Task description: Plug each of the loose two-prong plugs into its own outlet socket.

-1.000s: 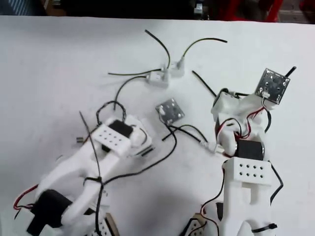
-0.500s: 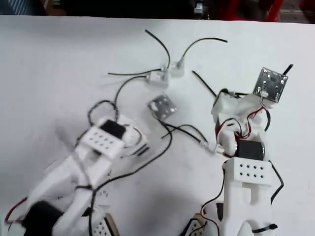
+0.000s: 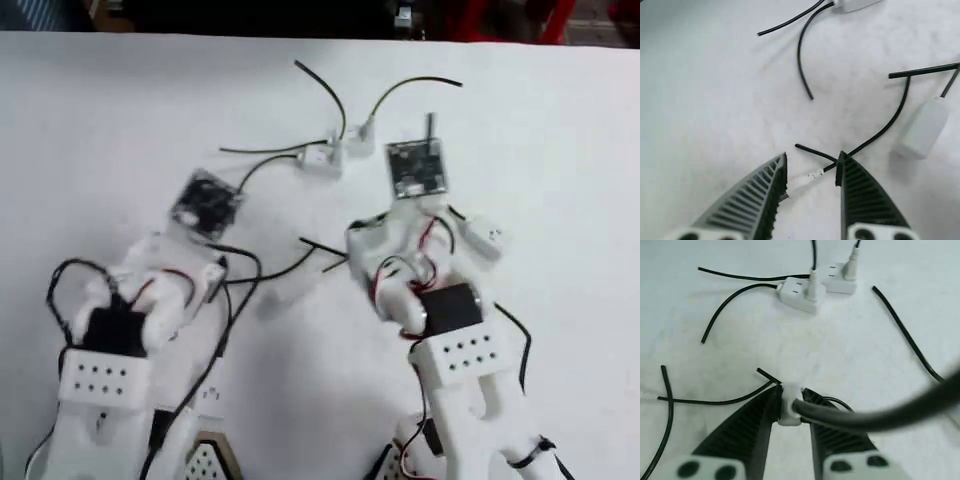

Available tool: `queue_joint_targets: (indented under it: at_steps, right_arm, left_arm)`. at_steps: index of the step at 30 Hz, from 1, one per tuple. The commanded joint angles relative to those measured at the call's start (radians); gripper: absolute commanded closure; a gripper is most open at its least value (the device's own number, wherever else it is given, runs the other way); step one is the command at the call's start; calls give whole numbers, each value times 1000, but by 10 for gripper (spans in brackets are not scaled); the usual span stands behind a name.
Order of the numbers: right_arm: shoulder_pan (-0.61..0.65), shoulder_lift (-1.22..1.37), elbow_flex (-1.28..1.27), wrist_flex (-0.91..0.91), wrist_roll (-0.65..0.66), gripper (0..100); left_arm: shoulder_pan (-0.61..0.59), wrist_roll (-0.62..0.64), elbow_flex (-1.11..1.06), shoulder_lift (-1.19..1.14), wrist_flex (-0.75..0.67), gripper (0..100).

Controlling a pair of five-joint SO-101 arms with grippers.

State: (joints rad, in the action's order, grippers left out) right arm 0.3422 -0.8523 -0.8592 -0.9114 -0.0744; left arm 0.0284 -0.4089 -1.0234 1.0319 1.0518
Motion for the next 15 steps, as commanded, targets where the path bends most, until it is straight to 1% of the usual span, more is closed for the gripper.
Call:
queue_joint_targets:
  at_steps: [1, 4, 8, 10, 12, 15]
  right_arm:
    - [22, -18, 58, -4, 9, 981]
    - [-28, -25, 58, -4, 8, 981]
    - [-124, -25, 51, 27, -6, 981]
    - [-183, -18, 51, 59, -48, 981]
    - [-236, -18, 49, 88, -71, 981]
    - [-291, -18, 41, 119, -78, 981]
  left_arm:
    - [-51, 5, -12, 61, -5, 788]
    - [-30, 5, 5, 4, -8, 731]
    - [45, 5, 91, -159, -3, 727]
    - [99, -5, 140, -262, -2, 727]
    - [163, -44, 175, -363, -2, 730]
    - [246, -52, 221, -499, -18, 732]
